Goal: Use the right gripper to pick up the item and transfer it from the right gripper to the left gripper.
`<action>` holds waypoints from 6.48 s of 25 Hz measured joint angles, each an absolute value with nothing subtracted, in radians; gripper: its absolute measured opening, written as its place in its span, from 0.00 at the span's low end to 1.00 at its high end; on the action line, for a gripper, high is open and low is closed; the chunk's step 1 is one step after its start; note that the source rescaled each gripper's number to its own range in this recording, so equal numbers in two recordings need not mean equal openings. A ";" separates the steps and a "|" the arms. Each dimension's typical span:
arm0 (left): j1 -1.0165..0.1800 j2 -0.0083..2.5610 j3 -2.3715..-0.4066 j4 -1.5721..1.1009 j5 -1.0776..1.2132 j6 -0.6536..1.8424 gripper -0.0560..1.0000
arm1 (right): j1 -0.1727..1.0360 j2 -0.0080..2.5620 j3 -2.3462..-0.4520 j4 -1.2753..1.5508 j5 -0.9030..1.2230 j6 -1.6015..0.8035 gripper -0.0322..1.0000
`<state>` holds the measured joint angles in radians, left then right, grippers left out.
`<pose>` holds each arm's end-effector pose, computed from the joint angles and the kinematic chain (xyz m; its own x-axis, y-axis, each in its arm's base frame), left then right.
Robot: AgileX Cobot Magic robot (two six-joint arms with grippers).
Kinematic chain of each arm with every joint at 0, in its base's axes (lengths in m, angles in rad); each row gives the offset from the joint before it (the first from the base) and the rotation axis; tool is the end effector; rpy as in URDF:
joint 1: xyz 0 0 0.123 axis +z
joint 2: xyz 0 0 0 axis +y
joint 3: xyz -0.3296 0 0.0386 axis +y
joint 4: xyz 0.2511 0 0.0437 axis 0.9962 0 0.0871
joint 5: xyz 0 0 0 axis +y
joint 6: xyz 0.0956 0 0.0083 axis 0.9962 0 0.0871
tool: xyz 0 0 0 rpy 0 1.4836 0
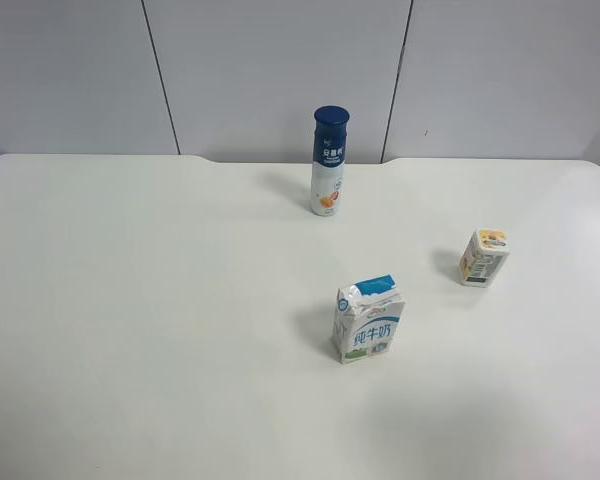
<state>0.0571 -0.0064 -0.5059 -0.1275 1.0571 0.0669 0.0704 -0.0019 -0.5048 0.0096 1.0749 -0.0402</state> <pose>-0.0460 -0.0133 0.2788 -0.4378 -0.0211 -0.8988 0.0444 0.9980 -0.0450 -0.0462 -0.0024 0.2766 -0.4584 -0.0680 -0.8861 -0.0942 0.9952 -0.0277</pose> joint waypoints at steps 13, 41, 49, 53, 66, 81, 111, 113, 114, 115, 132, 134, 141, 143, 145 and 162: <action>0.057 -0.006 -0.506 -0.128 1.057 0.067 1.00 | 0.070 -0.002 -0.505 0.010 1.075 -0.040 1.00; 0.057 -0.006 -0.506 -0.128 1.057 0.067 1.00 | 0.070 -0.002 -0.505 0.010 1.075 -0.033 1.00; 0.057 -0.006 -0.506 -0.128 1.057 0.067 1.00 | 0.070 0.062 -0.544 0.010 1.077 -0.033 1.00; 0.057 -0.006 -0.506 -0.128 1.057 0.067 1.00 | 0.070 0.225 -0.631 0.010 1.076 -0.032 1.00; 0.057 -0.006 -0.506 -0.128 1.057 0.067 1.00 | 0.070 0.853 -0.925 0.010 1.078 0.066 1.00; 0.057 -0.006 -0.506 -0.128 1.057 0.067 1.00 | 0.070 1.381 -1.112 0.007 1.078 0.228 1.00; 0.057 -0.006 -0.506 -0.128 1.057 0.067 1.00 | 0.070 1.844 -1.219 -0.005 0.937 0.236 1.00; 0.057 -0.006 -0.506 -0.128 1.057 0.067 1.00 | 0.070 1.853 -1.219 -0.009 0.930 0.236 1.00; 0.057 -0.006 -0.506 -0.128 1.057 0.067 1.00 | 0.070 1.857 -1.219 -0.010 0.927 0.236 1.00; 0.057 -0.006 -0.506 -0.128 1.057 0.067 1.00 | 0.070 1.865 -1.219 -0.012 0.924 0.236 1.00; 0.057 -0.006 -0.506 -0.128 1.057 0.067 1.00 | 0.070 1.912 -1.219 -0.012 0.924 0.236 0.53; 0.057 -0.006 -0.506 -0.128 1.057 0.067 1.00 | 0.070 1.912 -1.219 -0.012 0.924 0.236 0.30; 0.057 -0.006 -0.506 -0.128 1.057 0.067 1.00 | 0.070 1.912 -1.219 -0.012 0.924 0.236 0.03; 0.057 -0.006 -0.506 -0.128 1.057 0.067 1.00 | 0.070 1.912 -1.219 -0.012 0.924 0.236 0.03; 0.057 -0.006 -0.506 -0.128 1.057 0.067 1.00 | 0.070 1.912 -1.219 -0.012 0.924 0.236 0.03; 0.057 -0.006 -0.506 -0.128 1.057 0.067 1.00 | 0.070 1.704 -1.222 0.070 1.003 0.107 0.03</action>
